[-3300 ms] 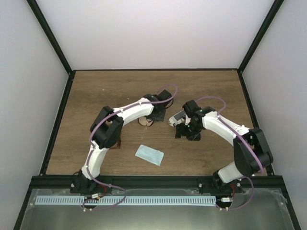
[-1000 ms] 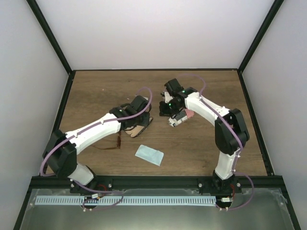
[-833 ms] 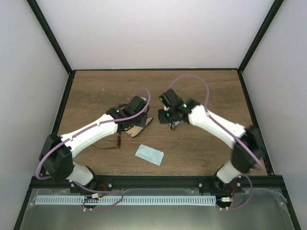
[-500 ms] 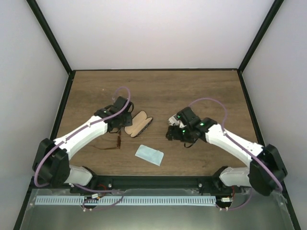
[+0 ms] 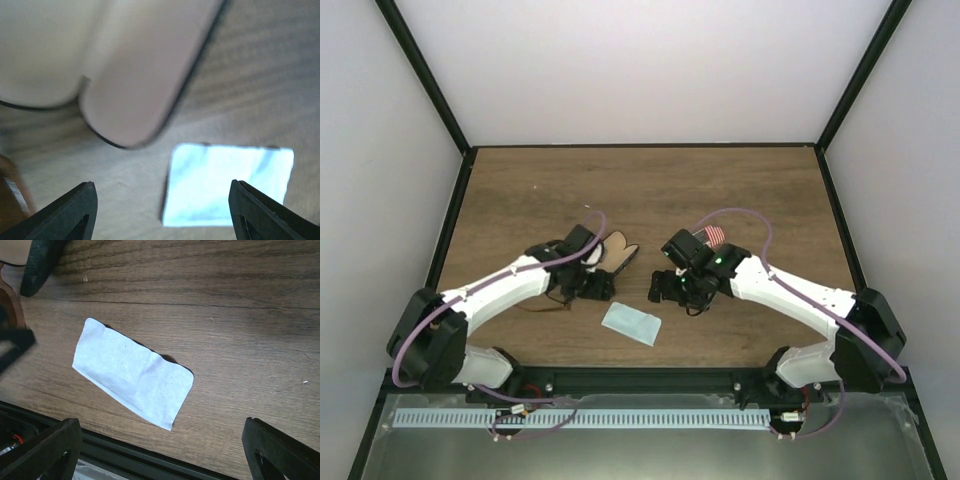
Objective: Organize the sunglasses
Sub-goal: Pick up the glasses cleaning cloth from the center of the board.
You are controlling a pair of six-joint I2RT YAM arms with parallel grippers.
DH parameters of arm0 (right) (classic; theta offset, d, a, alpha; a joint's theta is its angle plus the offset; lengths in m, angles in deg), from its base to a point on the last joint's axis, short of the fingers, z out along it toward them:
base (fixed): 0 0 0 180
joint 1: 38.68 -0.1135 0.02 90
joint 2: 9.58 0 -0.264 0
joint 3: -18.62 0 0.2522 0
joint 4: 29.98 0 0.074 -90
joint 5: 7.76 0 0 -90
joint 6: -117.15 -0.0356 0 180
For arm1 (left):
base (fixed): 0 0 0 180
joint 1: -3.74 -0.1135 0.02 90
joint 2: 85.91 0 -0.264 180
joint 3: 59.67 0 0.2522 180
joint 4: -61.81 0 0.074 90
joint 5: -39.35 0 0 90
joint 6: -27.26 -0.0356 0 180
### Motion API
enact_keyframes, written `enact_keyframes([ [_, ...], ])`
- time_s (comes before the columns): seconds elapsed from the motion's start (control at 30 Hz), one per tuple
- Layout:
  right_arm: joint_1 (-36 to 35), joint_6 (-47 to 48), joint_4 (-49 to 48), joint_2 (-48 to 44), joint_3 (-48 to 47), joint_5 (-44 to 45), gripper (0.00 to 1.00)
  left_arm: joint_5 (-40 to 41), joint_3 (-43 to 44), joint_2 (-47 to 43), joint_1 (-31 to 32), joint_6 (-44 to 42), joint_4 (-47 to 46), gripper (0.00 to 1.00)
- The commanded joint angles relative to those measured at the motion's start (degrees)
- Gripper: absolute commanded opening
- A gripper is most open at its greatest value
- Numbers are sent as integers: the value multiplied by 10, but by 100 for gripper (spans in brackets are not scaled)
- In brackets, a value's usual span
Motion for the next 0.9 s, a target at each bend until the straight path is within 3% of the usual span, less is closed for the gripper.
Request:
enact_keyframes([
  [0.0,5,-2,-2,5,-10,4,91,-32,-21,-6,59,8,-10,75],
  [0.2,17,61,25,33,-40,20,93,-5,-14,47,109,57,-8,68],
  [0.63,52,119,-12,-11,24,-6,93,51,-16,88,189,189,-4,69],
  [0.87,61,143,-6,-24,23,-10,92,90,-9,132,199,208,1,68],
])
